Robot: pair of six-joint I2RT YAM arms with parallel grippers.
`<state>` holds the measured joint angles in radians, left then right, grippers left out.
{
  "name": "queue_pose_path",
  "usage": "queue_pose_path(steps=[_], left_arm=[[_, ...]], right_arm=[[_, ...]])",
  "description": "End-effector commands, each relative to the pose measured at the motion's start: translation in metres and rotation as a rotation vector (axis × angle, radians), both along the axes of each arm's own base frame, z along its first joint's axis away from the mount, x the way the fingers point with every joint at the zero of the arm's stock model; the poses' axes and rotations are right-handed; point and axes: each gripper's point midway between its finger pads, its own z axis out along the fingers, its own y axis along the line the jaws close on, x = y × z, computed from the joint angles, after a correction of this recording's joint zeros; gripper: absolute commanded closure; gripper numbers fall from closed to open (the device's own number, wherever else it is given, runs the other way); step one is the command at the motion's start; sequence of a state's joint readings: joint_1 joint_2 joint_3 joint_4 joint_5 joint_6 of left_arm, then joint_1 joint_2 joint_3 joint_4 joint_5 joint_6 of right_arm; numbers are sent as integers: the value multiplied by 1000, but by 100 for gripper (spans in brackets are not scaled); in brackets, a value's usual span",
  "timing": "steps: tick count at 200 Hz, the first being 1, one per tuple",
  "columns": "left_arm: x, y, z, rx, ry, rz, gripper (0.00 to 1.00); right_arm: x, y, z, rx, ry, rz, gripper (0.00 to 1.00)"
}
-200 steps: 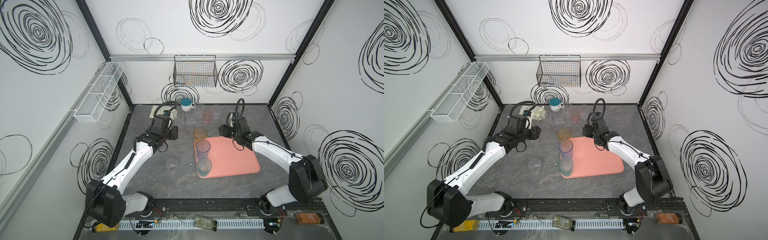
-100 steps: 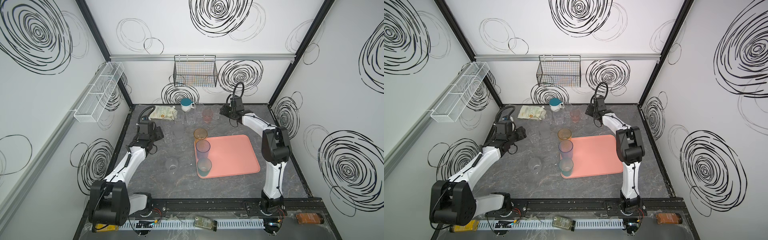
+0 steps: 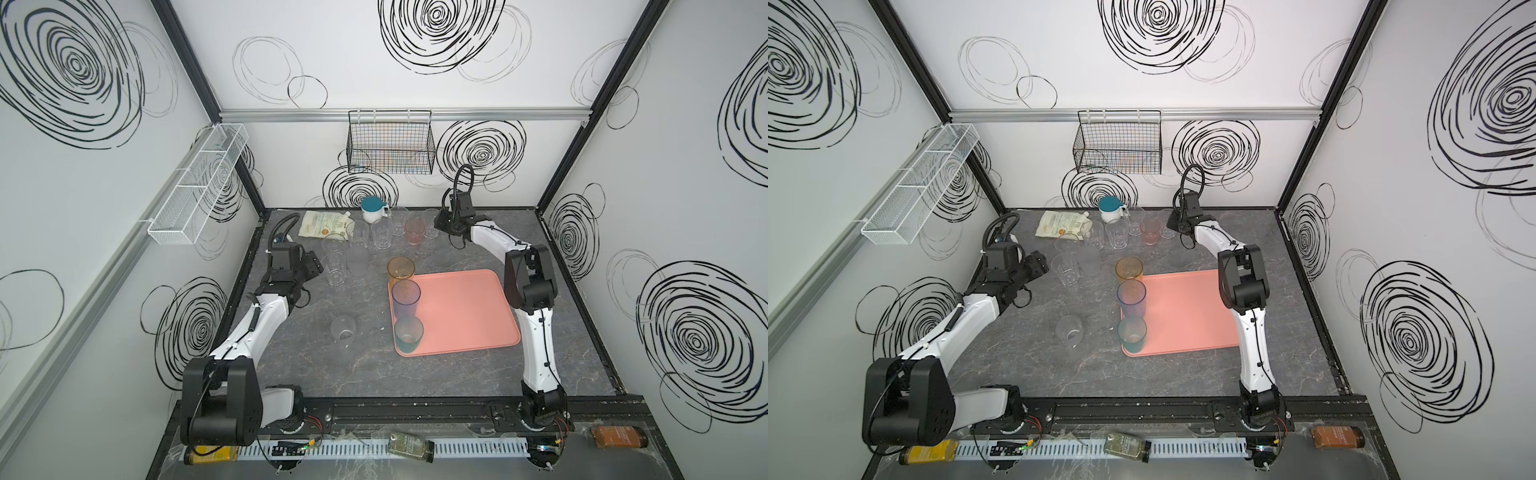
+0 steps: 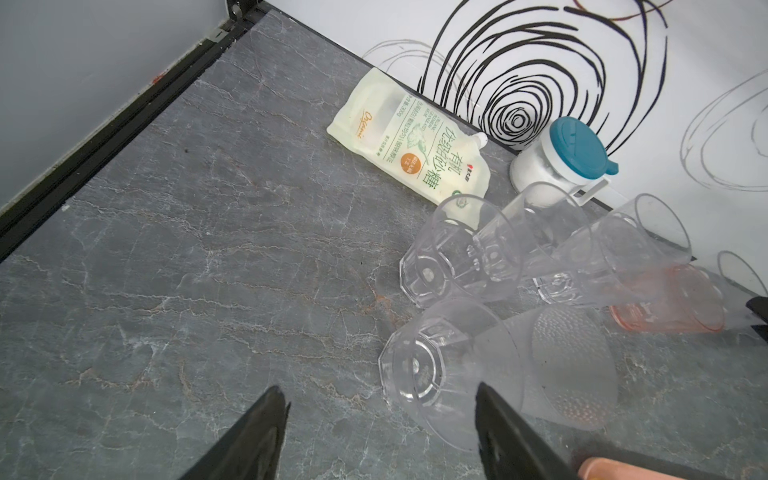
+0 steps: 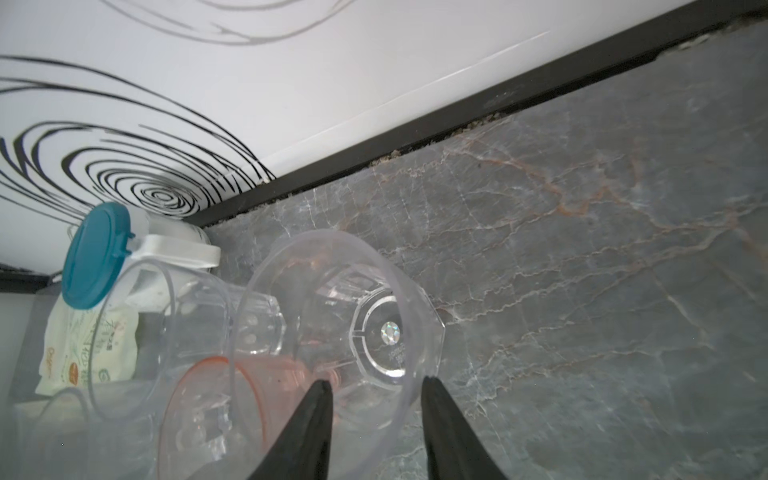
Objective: Place the glasses into the tray
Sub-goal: 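Withdraw the left gripper while the right gripper reaches toward the clear glasses, then close the right gripper on a clear plastic glass near the back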
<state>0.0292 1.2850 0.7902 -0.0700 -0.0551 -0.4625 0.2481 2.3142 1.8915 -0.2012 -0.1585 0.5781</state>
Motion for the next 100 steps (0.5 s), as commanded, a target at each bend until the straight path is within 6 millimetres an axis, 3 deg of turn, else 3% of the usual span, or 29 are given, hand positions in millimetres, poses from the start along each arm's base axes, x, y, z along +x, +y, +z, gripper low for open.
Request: queue_pose_path(steps=[1,54,68,100], left_arm=[[3,3,19,44,-78,4,24],[7,-11,20,28,-94,-45,24],[7,-13,22,25,-101,-52,24],[11,-34,22,35,-117,-140,23]], right_arm=[[-2,-13,-10,-65,37,-37,71],[-6,-20,-10,-113,50,-51,84],[-7,-21,-13,-122,57,-55,84],[-7,-23,-17,-143,64,-65,91]])
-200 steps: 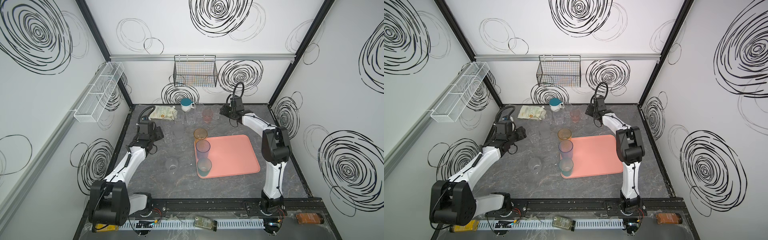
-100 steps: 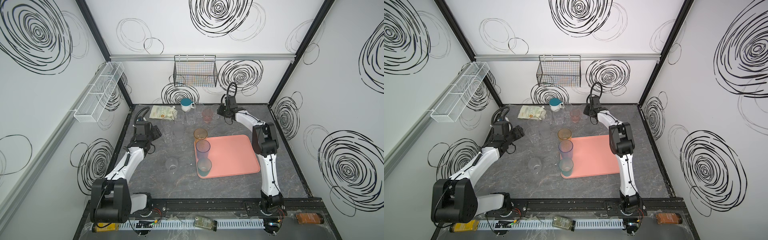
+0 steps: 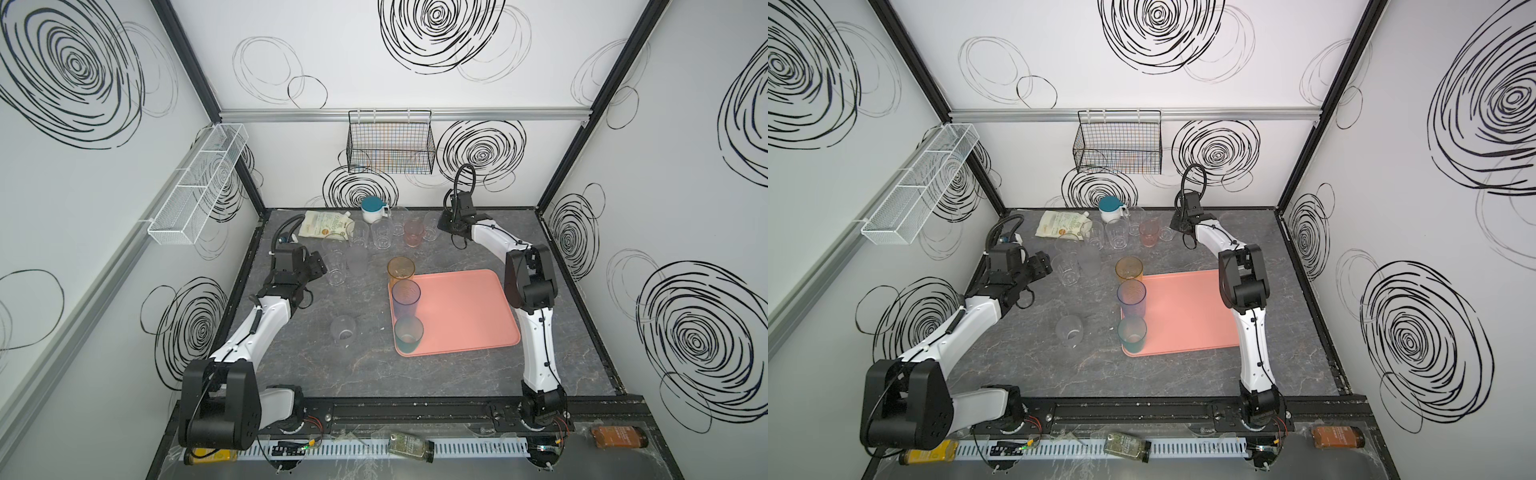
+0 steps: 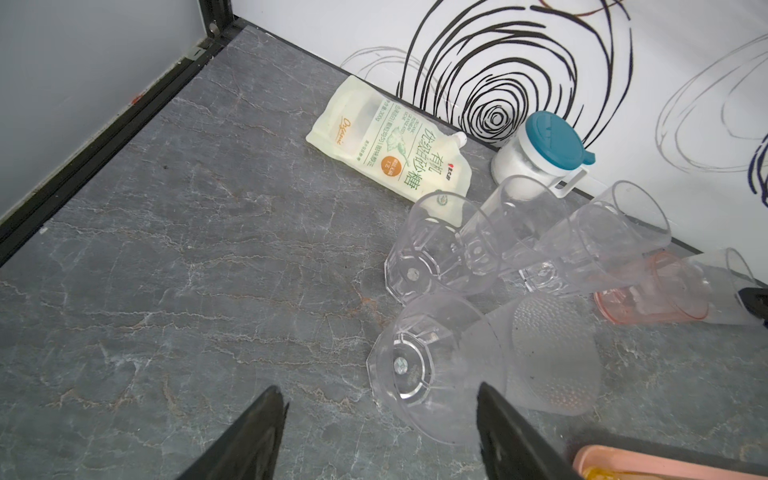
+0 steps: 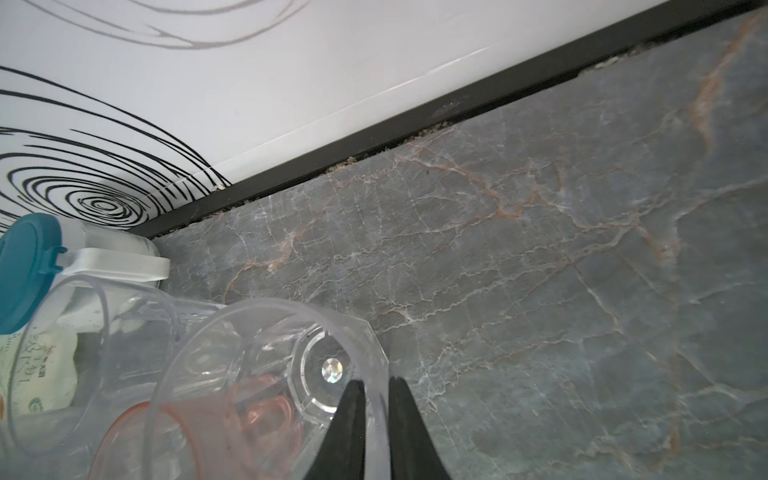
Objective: Place the glasses into the tray
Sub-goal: 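Close the right gripper on a clear plastic glass near the back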
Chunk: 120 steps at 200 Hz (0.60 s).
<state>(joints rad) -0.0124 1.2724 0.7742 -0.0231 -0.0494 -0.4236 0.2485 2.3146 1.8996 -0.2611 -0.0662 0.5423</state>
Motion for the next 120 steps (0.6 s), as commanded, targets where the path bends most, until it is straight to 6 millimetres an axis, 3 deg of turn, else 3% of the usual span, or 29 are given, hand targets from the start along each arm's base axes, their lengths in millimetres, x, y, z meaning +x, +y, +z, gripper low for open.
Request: queue_pose_path(steps=[1,62,120], left_arm=[[7,-17,16,6,-76,-74,23],[7,-50,36,-35,-141,-170,22],[11,-82,58,3,-214,-227,22]], right_arm=[[-3,-6,-8,-44,34,-23,91],[-23,-18,26,-44,16,-29,100],[-73,-20,46,9,5,-22,100]])
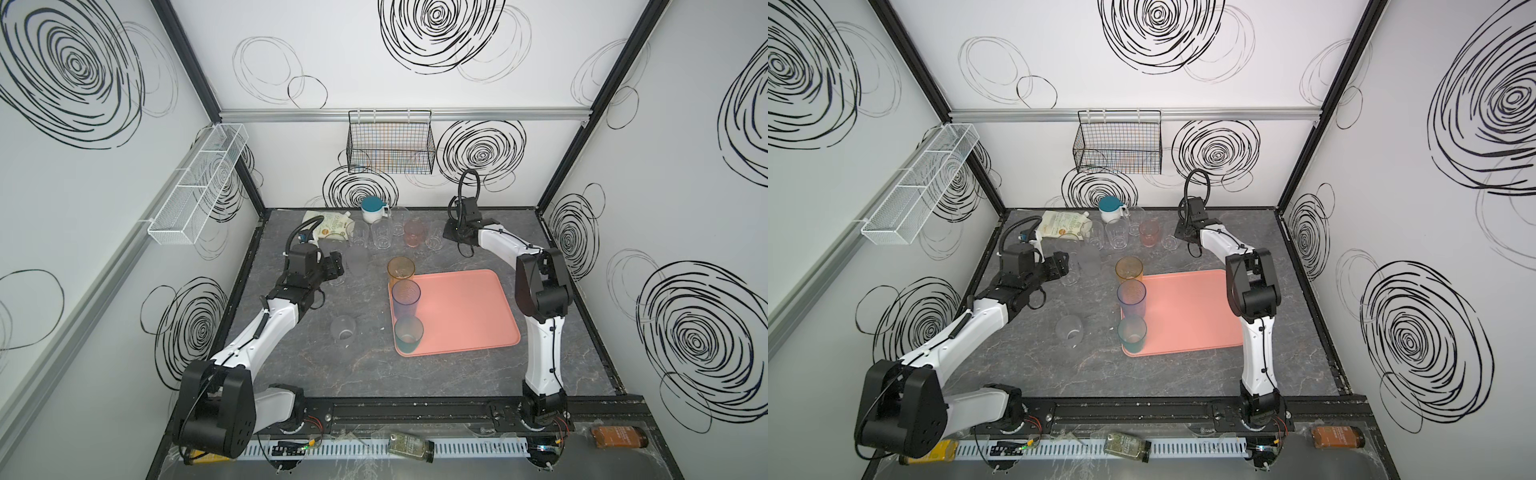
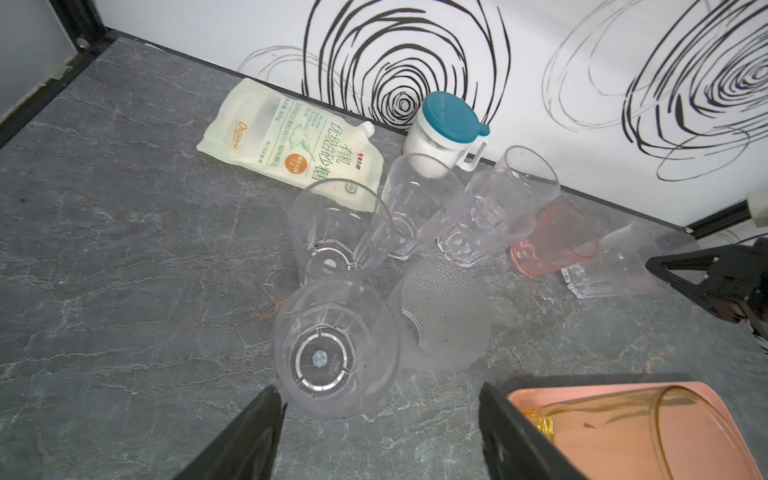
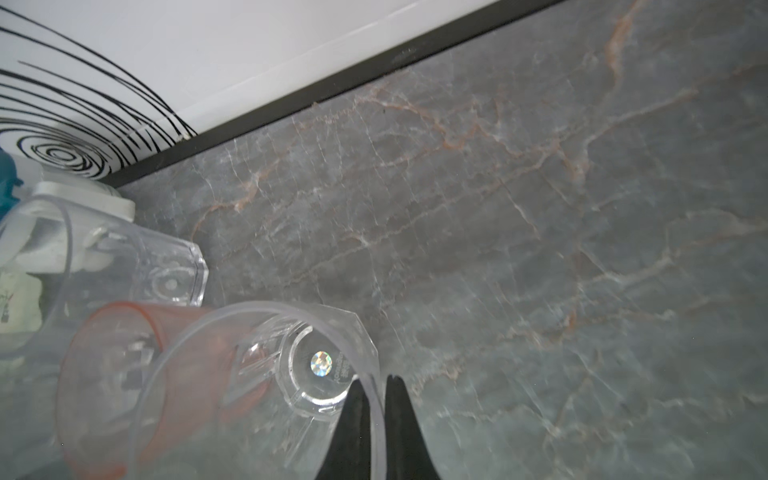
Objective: Place the glasses into the tray
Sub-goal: 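Close the right gripper on a clear plastic glass near the back, then carry the clear glass with the right gripper and lower it onto the tray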
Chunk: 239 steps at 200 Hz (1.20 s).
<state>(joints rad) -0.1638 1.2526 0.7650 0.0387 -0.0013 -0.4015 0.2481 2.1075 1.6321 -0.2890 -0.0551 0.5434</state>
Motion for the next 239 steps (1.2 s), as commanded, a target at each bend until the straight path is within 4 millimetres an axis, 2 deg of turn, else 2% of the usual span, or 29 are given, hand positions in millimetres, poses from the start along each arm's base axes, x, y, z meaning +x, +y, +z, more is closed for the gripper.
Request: queue_pose_path(steps=[1,30,41,59,81,106,116,123,129,161,170,187,203,239], left_arm=[[11,-15,43,4,-147,-24,22],[12,-49,64,72,-275,-121,21],[13,-60,74,107,-328,-139,21],[12,-66,88,157,-411,-152,21],[4,-52,83,153,-438,-102,20],[-6,-35,78,134,-461,-41,17],[-7,-31,81,109,-469,-17,10],[-6,-29,82,80,-466,-7,1],[-6,-28,82,56,-461,-13,4],[-4,-12,82,-13,-435,-7,4],[-2,-15,83,30,-413,-12,4],[-1,-35,86,148,-386,-79,4],[-2,-49,86,186,-359,-140,4],[-10,-40,83,43,-261,-133,4]], right_arm=[[-14,-2,44,37,-79,-15,100],[-36,-13,66,59,-88,-34,100],[-48,-15,69,71,-98,-35,100],[-68,-16,69,99,-119,-28,100],[-86,-7,73,140,-133,20,100],[-100,-6,75,88,-87,52,100],[-107,-8,76,71,-75,62,100],[-111,-10,76,62,-74,61,100],[-115,-12,77,60,-79,61,100],[-138,-8,73,46,-72,96,100],[-146,-6,72,33,-57,105,100],[-159,1,72,21,-60,124,100],[-166,11,72,17,-78,153,100],[-175,28,58,-68,-33,228,100]])
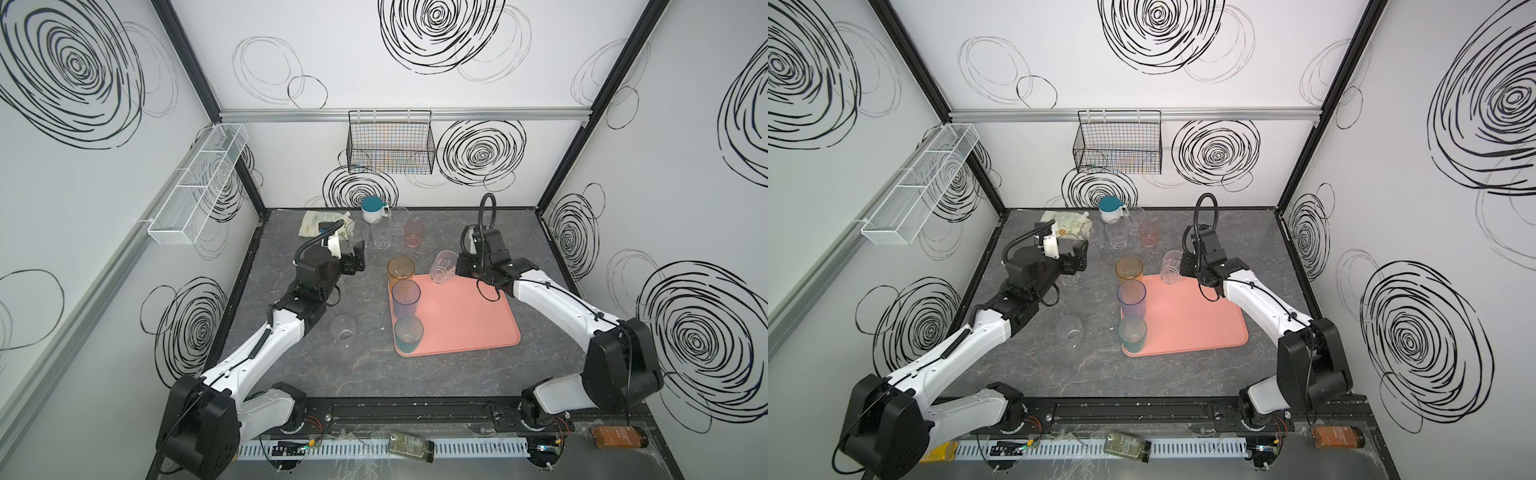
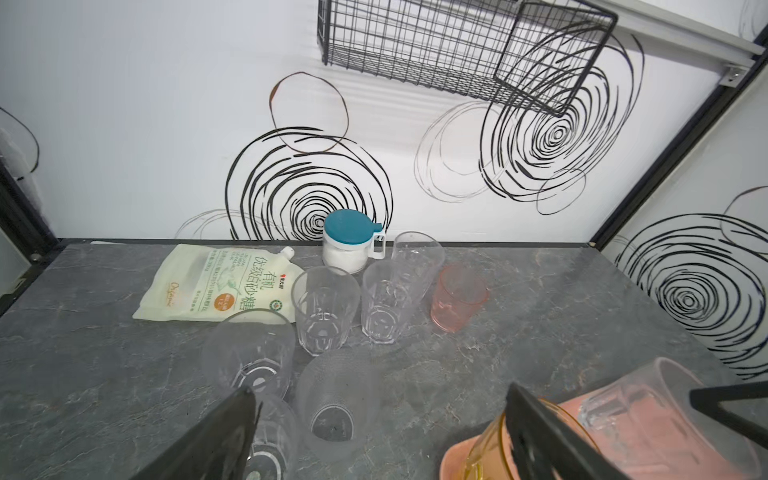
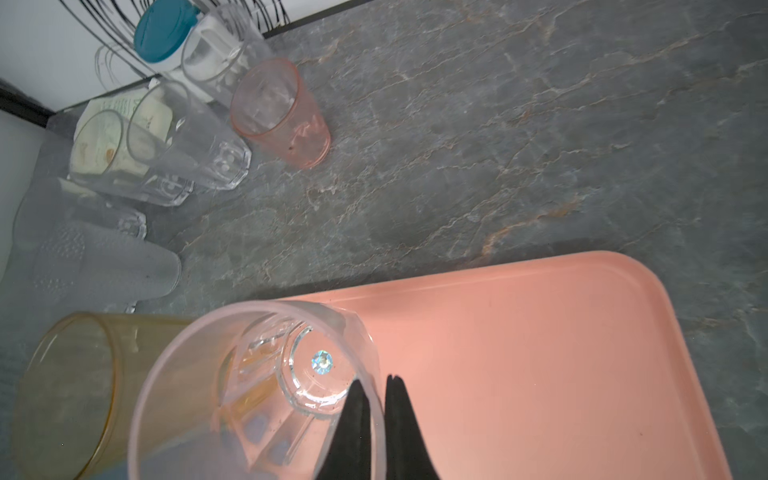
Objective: Place the glasses into the tray
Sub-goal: 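Carry the clear glass with the right gripper and lower it onto the tray, then open the right gripper and lift it off the clear glass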
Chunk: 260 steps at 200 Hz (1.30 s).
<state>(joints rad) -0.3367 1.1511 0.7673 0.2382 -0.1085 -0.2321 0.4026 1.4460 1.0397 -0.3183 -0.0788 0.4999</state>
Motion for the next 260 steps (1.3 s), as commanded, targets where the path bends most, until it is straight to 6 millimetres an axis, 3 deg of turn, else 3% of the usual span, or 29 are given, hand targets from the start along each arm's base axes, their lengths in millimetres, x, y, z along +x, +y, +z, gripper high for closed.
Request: queue_pose_path(steps=[1,26,45,59,103,171,240,260], left_arm=[[-6,11,-3,-78,82,-9,4],[-16,19,-18,-186,166,-81,4],[-17,33,-32,-161,218,-24,0],[-17,38,-37,-134,241,-6,4],[-15,30,-50,-166,266,-25,5],[-6,22,-69,-157,312,-32,4],[4,24,-82,-141,330,-13,4],[4,25,-82,-139,322,-10,5]], right_arm=[[-2,4,-1,-73,2,25,100],[-1,3,-6,-153,27,40,100],[1,5,-7,-184,19,51,100],[2,9,-12,-194,27,61,100],[8,27,-31,-222,55,83,100],[34,41,-62,-252,83,79,100],[39,38,-71,-217,109,82,100],[40,37,-68,-202,113,82,91]])
